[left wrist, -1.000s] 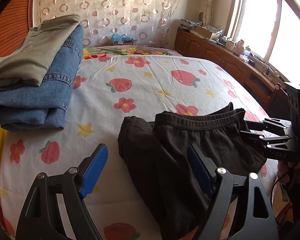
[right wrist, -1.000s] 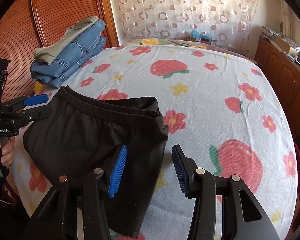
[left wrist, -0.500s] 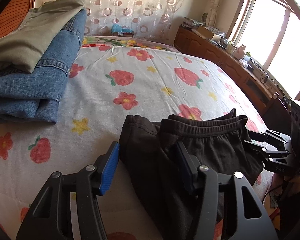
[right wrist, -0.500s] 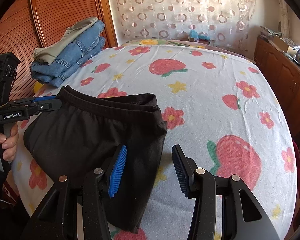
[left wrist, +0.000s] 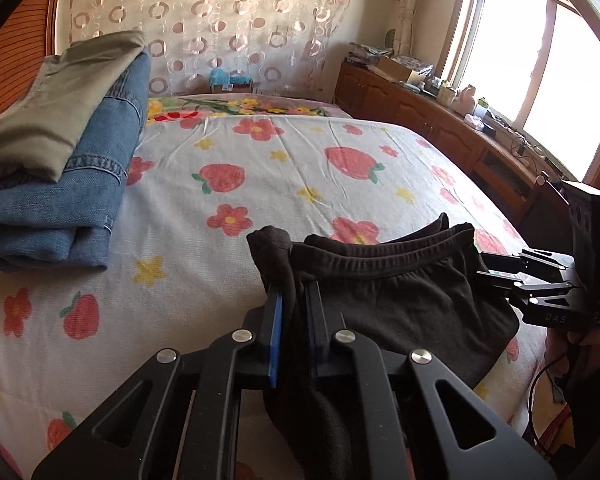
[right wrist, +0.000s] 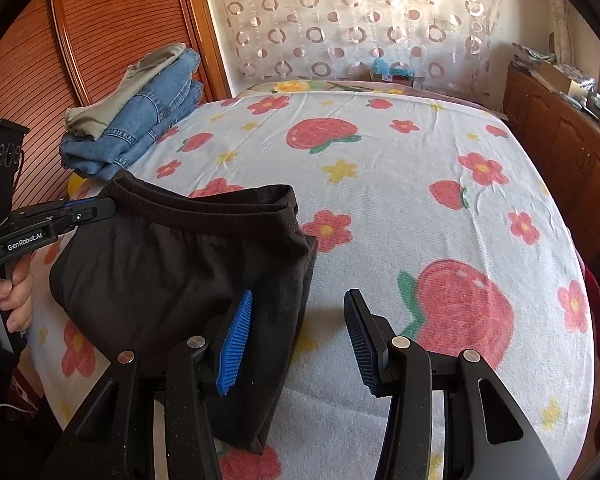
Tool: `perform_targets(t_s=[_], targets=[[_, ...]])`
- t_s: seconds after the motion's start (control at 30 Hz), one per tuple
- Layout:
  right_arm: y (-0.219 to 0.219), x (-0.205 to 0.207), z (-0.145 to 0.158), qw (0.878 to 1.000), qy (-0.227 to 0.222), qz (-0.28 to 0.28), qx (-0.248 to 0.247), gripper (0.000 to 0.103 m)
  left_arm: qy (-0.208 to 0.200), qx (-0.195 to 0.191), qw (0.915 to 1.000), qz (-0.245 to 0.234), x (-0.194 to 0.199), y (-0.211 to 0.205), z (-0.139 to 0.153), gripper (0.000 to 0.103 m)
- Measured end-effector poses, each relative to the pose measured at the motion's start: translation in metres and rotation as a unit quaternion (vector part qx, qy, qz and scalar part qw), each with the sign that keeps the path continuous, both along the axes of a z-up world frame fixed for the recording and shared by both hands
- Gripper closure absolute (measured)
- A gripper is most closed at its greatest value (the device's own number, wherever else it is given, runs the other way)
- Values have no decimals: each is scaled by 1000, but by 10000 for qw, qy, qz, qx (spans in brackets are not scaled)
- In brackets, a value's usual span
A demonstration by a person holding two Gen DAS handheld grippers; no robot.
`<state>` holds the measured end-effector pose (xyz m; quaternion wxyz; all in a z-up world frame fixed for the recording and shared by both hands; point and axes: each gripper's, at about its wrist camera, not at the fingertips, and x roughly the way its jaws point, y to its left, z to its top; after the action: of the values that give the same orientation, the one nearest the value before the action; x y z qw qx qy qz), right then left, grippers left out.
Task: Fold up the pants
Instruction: 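Close the left tool on the waistband while the right tool grasps the shorts, then lift the folded shorts off the sheet with both tools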
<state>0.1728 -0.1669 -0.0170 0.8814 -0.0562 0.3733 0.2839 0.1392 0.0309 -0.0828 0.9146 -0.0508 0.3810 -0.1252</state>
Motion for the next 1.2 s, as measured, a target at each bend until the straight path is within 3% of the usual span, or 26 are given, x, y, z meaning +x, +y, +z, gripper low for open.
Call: perform_targets(t_s=[0.2, 0.6, 0.93, 1.2], targets=[[9, 9, 2, 10000, 11, 58, -18, 54, 218, -54, 9997, 85, 5, 8, -15, 92], [28, 23, -1, 9998, 32, 111, -132, 54, 236, -147, 9996, 69, 5, 9, -18, 92], [35, 25, -4, 9995, 115, 268, 77, 84, 237, -153, 9996, 74, 5, 9, -18, 92], [31, 15, -1, 9994, -81, 286, 201, 90, 65, -146, 9999, 42, -4, 7, -9, 93]])
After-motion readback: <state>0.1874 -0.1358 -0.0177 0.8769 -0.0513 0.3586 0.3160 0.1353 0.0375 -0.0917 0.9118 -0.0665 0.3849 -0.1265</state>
